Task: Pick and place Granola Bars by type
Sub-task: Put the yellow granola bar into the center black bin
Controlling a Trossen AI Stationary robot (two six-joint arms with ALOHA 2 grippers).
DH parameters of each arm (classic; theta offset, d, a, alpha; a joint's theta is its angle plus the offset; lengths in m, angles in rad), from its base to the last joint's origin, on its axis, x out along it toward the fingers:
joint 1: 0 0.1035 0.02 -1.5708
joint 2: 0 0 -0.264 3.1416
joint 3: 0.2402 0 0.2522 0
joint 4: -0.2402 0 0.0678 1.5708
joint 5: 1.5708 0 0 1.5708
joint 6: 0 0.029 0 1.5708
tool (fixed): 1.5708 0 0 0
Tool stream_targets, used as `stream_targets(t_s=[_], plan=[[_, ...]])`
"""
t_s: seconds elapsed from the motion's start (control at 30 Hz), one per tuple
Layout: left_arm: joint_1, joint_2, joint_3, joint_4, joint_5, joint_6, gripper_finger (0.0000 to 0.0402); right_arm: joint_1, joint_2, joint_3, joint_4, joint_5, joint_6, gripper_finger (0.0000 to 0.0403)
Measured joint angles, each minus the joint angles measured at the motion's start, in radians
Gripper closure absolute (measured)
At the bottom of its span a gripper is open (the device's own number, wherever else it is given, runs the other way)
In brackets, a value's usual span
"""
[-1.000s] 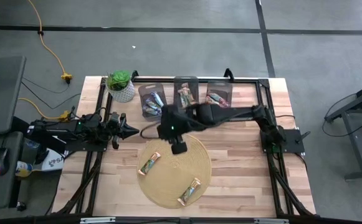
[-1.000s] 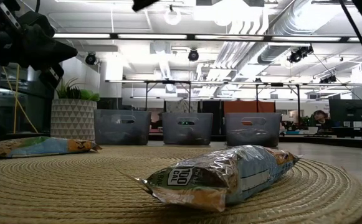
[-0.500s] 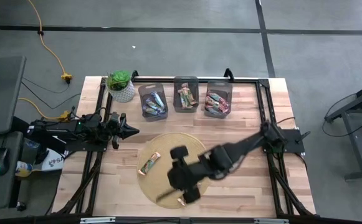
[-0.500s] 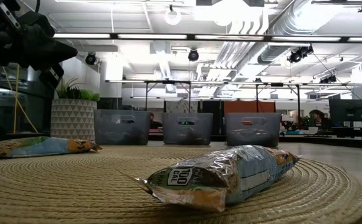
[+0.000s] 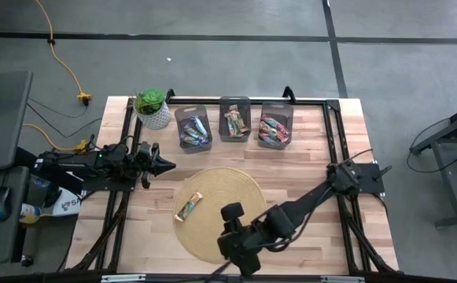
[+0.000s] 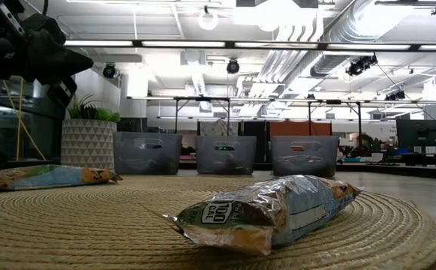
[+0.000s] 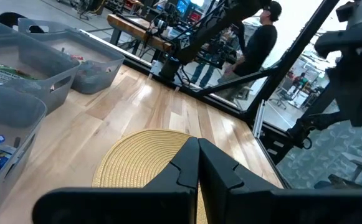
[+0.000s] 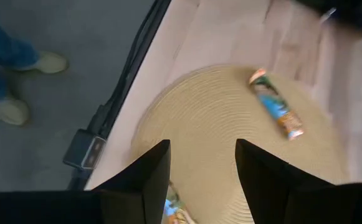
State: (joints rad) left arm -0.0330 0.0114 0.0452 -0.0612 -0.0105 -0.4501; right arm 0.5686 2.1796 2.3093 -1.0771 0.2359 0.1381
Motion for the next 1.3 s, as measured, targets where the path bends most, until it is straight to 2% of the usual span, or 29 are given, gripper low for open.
stream_targets(t_s=[0.2,0.4,0.8,1.0,1.3], plan=[[0.0,0.0,0.0,0.0,0.0,0.0,0.0401,-0.047,0.043,0.0,-0.009,-0.09,0.043,0.0237],[0.0,0.0,0.0,0.0,0.0,0.0,0.0401,-0.077,0.099,0.0,-0.092,-0.171,-0.039,0.0237],[0.0,0.0,0.0,0.0,0.0,0.0,0.0401,-0.063,0.229,-0.001,-0.138,-0.163,-0.278,0.0237],[0.0,0.0,0.0,0.0,0.0,0.0,0.0401,-0.046,0.24,-0.001,-0.138,-0.13,-0.317,0.0237],[0.0,0.0,0.0,0.0,0.0,0.0,0.0401,-0.031,0.258,-0.001,-0.135,-0.143,-0.314,0.0237]])
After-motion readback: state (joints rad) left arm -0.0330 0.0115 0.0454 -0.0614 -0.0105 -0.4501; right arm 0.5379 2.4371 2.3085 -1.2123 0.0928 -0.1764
